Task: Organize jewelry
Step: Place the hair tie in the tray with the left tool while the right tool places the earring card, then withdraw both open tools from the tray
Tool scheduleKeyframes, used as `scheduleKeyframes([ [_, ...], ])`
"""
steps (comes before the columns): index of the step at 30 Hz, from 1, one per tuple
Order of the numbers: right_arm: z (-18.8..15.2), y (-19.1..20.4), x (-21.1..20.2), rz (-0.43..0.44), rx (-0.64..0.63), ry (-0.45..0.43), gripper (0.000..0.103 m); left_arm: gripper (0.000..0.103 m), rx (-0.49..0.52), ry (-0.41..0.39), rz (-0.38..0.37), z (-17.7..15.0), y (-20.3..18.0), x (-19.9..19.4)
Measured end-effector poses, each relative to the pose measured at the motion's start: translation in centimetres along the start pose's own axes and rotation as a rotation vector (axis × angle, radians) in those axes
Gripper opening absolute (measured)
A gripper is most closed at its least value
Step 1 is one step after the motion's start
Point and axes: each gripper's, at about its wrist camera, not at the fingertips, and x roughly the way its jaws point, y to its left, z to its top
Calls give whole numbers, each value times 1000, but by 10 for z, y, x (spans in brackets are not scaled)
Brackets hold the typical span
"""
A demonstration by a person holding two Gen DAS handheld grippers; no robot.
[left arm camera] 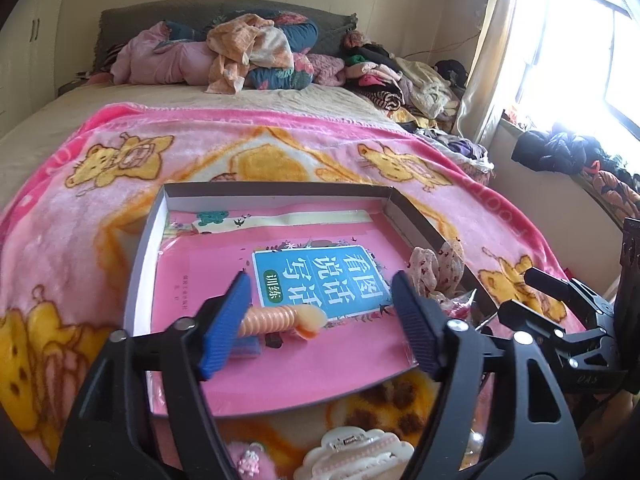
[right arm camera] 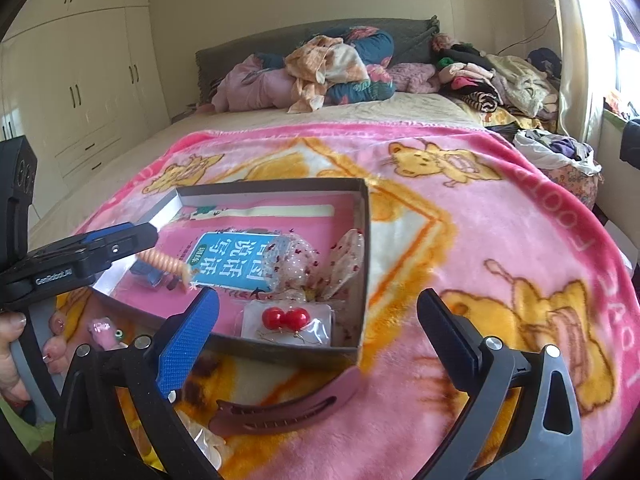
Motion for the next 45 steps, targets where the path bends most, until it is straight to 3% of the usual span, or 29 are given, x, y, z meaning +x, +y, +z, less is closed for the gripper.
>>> scheduleKeyframes([
  [2,-1,-1,-5,-4,7,-7,97,69,-3,-7,-1,-1,0,-5],
  [4,-1,-2,-10,-8,11,-13,97,82,-8,-14,1,-2,1,-10],
  [9,-5,-3,-24,-11,24,-33,97,86,-16,-39,6,-3,3,-25],
  [31,-26,34,-63,24,-22,-57,97,88,14,-104,20,-25,8,-83],
  [45,-46,57,-70,53,-66,-31,97,88,53,-83,20,-50,14,-94],
])
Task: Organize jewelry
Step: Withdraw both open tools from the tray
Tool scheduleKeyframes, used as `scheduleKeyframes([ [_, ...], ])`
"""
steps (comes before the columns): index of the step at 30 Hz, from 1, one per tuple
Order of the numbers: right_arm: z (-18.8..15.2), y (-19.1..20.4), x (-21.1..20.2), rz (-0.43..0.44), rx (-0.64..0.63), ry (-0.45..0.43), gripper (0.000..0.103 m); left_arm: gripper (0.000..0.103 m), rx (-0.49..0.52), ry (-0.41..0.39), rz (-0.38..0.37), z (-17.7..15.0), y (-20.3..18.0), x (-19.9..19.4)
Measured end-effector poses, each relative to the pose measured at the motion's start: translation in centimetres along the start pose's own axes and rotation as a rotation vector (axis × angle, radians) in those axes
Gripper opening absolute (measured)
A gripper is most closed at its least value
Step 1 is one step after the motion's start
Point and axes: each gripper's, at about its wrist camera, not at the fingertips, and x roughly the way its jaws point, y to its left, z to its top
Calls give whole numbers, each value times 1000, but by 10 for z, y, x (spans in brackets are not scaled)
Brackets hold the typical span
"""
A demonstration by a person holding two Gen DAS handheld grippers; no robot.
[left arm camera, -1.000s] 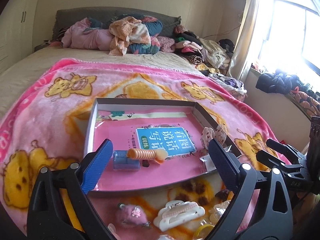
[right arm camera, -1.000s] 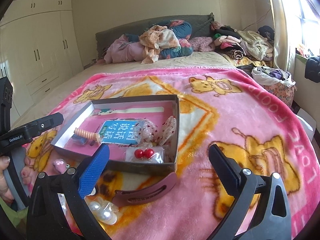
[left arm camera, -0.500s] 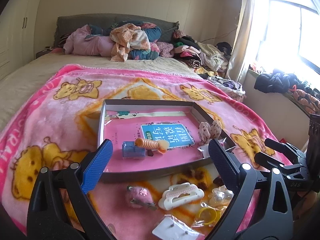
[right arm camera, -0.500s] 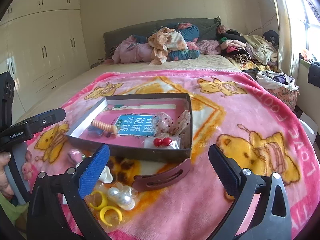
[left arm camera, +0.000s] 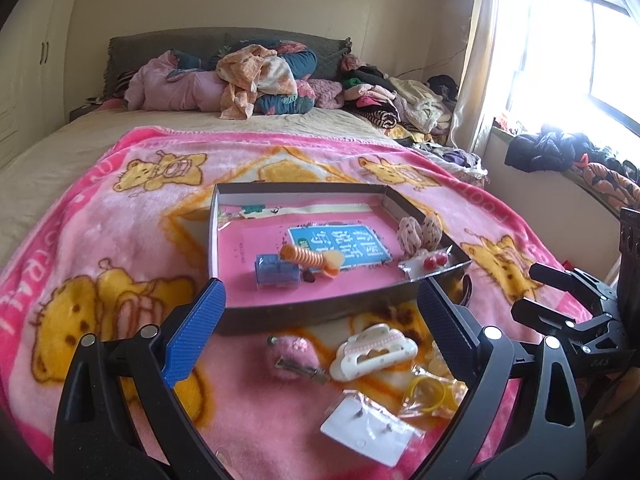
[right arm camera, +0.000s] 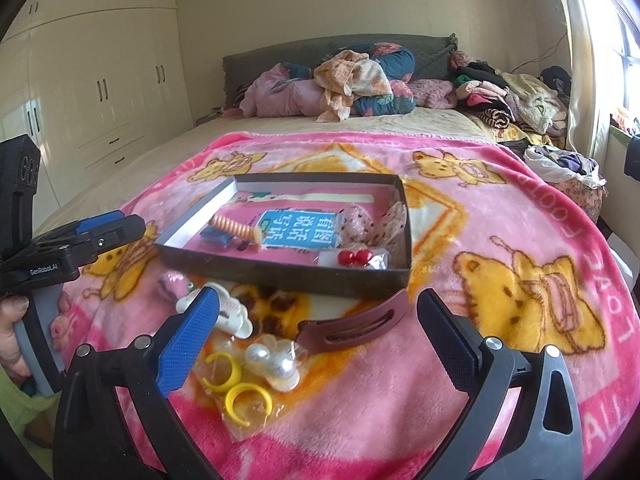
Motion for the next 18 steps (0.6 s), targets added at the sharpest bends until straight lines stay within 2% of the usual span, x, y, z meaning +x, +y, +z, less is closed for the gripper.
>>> scheduleKeyframes([
  [8,-12,7,4,19,1,42,97,88,7,22,-2,-14,7,-4],
  [18,-21,9,15,48,15,102,96,88,57,65,-46,-39,3,-3],
])
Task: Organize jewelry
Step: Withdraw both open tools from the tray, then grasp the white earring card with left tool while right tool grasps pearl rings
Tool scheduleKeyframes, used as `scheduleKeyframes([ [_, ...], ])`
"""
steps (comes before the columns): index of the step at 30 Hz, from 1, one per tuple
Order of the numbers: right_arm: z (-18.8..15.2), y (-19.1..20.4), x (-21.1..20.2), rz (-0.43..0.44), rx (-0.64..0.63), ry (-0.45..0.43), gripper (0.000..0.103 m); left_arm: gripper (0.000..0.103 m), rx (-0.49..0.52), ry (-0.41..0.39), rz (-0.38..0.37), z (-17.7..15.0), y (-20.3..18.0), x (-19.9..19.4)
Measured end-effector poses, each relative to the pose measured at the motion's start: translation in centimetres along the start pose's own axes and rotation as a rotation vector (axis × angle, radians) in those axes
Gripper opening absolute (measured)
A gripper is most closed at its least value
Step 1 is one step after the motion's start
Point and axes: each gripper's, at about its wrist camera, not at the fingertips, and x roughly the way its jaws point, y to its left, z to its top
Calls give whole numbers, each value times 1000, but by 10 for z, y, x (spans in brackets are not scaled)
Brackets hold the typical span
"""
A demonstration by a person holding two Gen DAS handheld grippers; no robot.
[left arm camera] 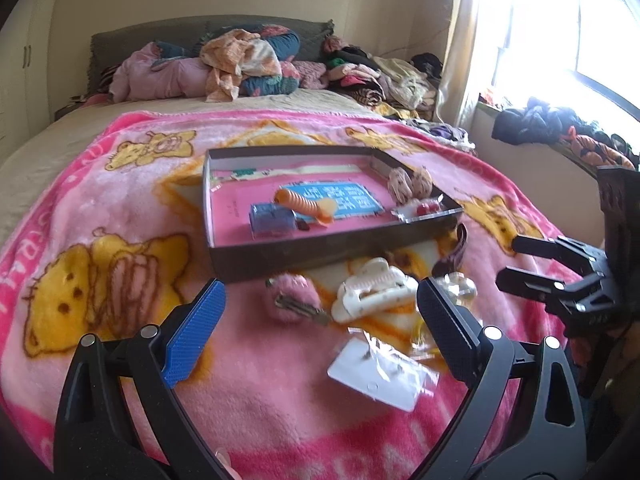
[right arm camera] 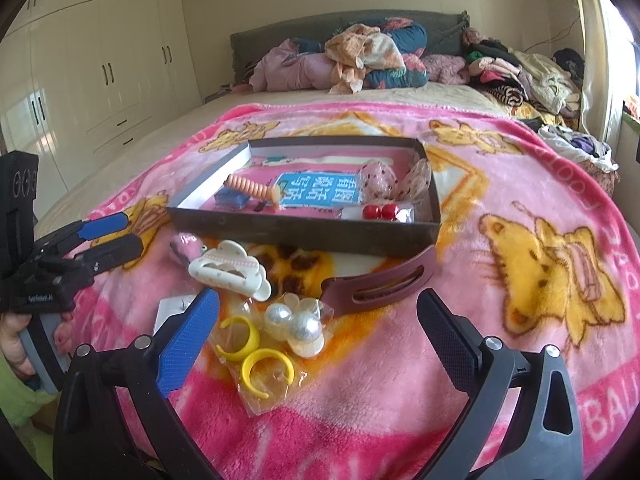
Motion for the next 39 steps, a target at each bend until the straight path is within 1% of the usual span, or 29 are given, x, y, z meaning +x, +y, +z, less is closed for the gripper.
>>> scheduleKeyframes([
  [10,-8,1,15,30,8,60,96,88,56,49,-60,-21,-7,9],
  [19,-9,1,25,31,11,90,96,88,99,76,-98,-34,-16,15],
  [25,-7,-11,39,34,77,127,90,88,120,112,-125,-45,-23,24],
  [30,-6,-14,53,72,114,168,78,88,132,135,-138,-48,-25,34],
  [32,-6,-12,57,70,111,171,77,88,138,139,-143,-48,-27,36],
  [34,-8,-11,60,73,112,173,71,88,141,144,-144,-48,-28,39],
  [36,-8,-12,63,81,121,176,62,88,141,147,-147,-48,-29,42],
  [37,-8,-13,63,88,125,175,60,88,141,147,-149,-47,-30,43],
  [38,-8,-13,63,95,129,173,56,88,142,147,-150,-47,-31,44],
  [39,-8,-14,63,105,130,173,50,88,144,148,-153,-47,-32,44],
])
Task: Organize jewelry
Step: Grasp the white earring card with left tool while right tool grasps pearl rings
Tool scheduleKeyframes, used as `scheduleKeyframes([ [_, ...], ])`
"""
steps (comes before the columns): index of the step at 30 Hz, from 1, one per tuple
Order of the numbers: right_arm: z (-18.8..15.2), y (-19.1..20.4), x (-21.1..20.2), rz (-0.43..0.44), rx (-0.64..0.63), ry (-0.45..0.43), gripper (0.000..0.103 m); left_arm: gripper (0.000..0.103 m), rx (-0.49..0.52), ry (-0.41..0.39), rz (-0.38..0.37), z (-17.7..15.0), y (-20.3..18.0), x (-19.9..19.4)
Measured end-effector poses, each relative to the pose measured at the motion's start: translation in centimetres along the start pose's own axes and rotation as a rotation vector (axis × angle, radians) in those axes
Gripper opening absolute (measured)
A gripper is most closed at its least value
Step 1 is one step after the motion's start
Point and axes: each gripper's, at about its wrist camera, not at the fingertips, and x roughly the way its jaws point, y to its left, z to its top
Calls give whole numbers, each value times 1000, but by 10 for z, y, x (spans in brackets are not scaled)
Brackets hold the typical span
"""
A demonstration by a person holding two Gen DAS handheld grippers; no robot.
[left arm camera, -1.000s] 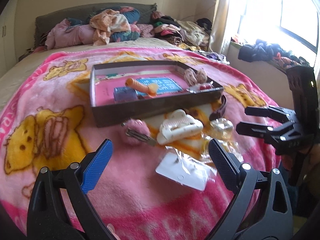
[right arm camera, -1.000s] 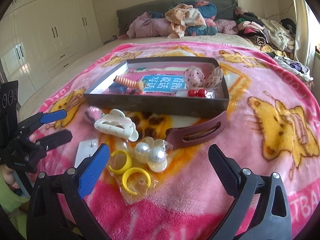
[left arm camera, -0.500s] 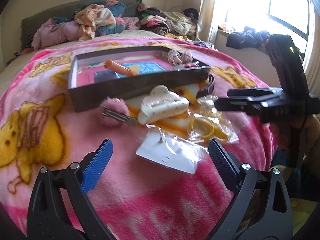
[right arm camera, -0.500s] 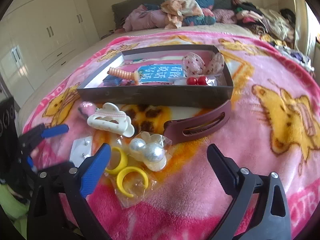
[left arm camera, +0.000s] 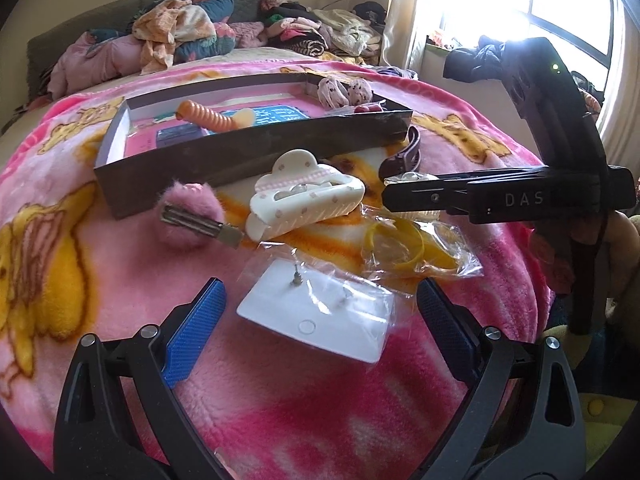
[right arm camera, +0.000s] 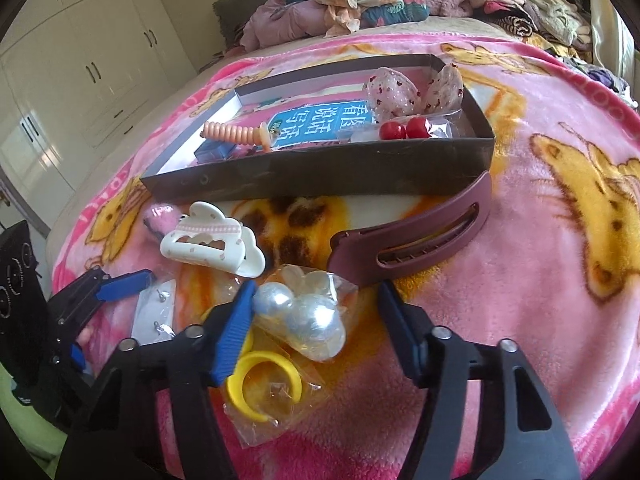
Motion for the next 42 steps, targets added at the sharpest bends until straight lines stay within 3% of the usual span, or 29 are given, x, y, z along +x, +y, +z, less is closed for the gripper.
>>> scheduleKeyframes([
  [3,-2,1,-3,20,-9,-8,40,88,4,0,-11,2,-3,2],
  [9,-4,2,-13,35,-13,-26,39,87,21,7,-21,1,-12,6],
  [12,-5,2,-20,36,-13,-39,39,76,25,9,-25,2,-13,6],
  [18,-3,3,-33,32,-25,-65,39,66,51,15,-9,2,-16,6],
  [26,0,10,-45,9,-68,-99,39,65,34,6,-10,3,-12,-2],
  [42,11,8,-69,-4,-63,-174,39,65,-12,-101,27,36,10,-34],
])
